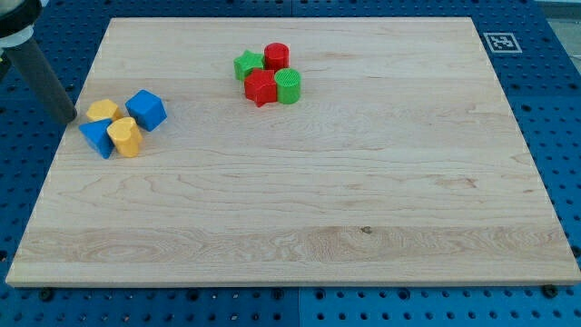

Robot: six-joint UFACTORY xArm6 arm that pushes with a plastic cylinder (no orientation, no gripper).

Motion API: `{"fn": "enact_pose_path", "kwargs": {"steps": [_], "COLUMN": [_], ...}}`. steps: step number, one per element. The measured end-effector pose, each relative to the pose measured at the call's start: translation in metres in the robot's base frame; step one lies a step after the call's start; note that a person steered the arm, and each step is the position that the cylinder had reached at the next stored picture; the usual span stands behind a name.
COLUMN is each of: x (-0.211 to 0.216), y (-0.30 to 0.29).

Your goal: Nudge the blue triangle up a bit

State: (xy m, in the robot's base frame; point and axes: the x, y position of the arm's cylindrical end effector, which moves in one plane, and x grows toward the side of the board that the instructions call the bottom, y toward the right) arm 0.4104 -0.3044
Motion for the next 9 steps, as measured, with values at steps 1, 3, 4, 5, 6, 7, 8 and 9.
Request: {"fn": "enact_pose_path", "kwargs": {"steps": [1, 3, 4, 5, 6, 7, 8, 9], "x": [0.023, 0.065, 0.059, 0.043, 0.043, 0.04, 0.04, 0.044], "y": [0.017, 0.027, 0.037, 0.043, 0.043, 0.043, 0.043, 0.039]}}
